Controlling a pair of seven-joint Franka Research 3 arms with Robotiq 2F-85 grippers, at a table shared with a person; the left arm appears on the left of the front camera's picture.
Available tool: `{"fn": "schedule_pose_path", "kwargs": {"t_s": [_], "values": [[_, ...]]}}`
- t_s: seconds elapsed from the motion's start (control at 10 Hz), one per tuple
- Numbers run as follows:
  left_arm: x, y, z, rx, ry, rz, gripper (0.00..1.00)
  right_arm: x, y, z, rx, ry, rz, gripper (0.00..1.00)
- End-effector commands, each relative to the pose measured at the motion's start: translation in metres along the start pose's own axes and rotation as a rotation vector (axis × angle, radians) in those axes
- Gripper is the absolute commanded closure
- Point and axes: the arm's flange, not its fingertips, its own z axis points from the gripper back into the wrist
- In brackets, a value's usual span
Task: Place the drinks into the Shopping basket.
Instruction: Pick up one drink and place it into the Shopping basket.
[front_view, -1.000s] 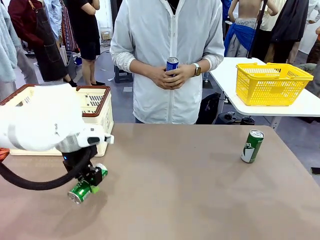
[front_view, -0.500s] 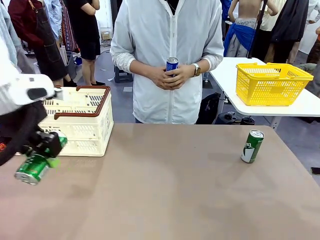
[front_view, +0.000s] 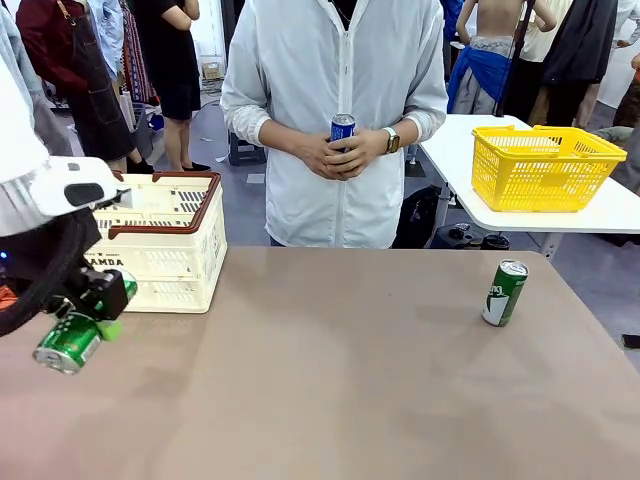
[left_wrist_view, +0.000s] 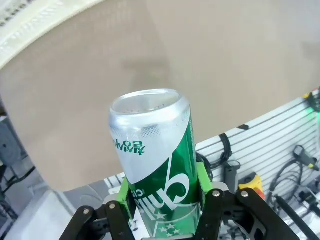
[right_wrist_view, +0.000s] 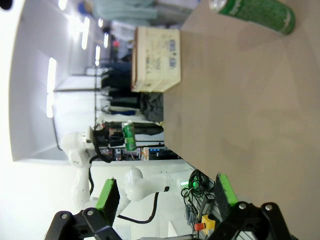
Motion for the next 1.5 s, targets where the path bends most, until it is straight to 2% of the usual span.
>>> {"fn": "schedule_pose_path", "kwargs": {"t_s": [0.0, 0.1, 0.3, 0.4, 0.5, 0.7, 0.8, 1.0, 1.1, 1.2, 1.4], "values": [[0.036, 0.04, 0.05, 0.007, 0.02, 0.09, 1.0, -0.001, 0.005, 0.004, -0.006, 0.014, -0.018, 0.0], [0.067, 0.068, 0.077, 0.01, -0.024, 0.167, 1.0, -0.001, 0.005, 0.004, -0.006, 0.014, -0.018, 0.0], [0.143, 0.12, 0.109, -0.034, -0.047, 0.131, 1.0, -0.001, 0.005, 0.004, -0.006, 0.014, -0.018, 0.0], [0.183, 0.15, 0.11, 0.024, -0.068, 0.187, 1.0, -0.001, 0.005, 0.004, -0.006, 0.014, -0.018, 0.0], [0.209, 0.17, 0.104, 0.014, -0.069, 0.158, 1.0, -0.001, 0.005, 0.004, -0.006, 0.014, -0.018, 0.0], [0.249, 0.205, 0.075, 0.05, 0.002, 0.174, 1.0, -0.001, 0.005, 0.004, -0.006, 0.014, -0.018, 0.0], [0.266, 0.22, 0.055, 0.075, 0.025, 0.197, 1.0, -0.001, 0.005, 0.004, -0.006, 0.014, -0.018, 0.0], [0.274, 0.232, 0.032, 0.005, 0.059, 0.229, 1.0, -0.001, 0.005, 0.004, -0.006, 0.014, -0.018, 0.0], [0.269, 0.225, 0.037, -0.037, 0.136, 0.281, 1.0, -0.001, 0.005, 0.004, -0.006, 0.014, -0.018, 0.0], [0.274, 0.231, 0.015, 0.031, 0.048, 0.211, 1.0, -0.001, 0.005, 0.004, -0.006, 0.014, -0.018, 0.0], [0.274, 0.231, 0.015, 0.031, 0.048, 0.211, 1.0, -0.001, 0.005, 0.004, -0.006, 0.014, -0.018, 0.0]]}}
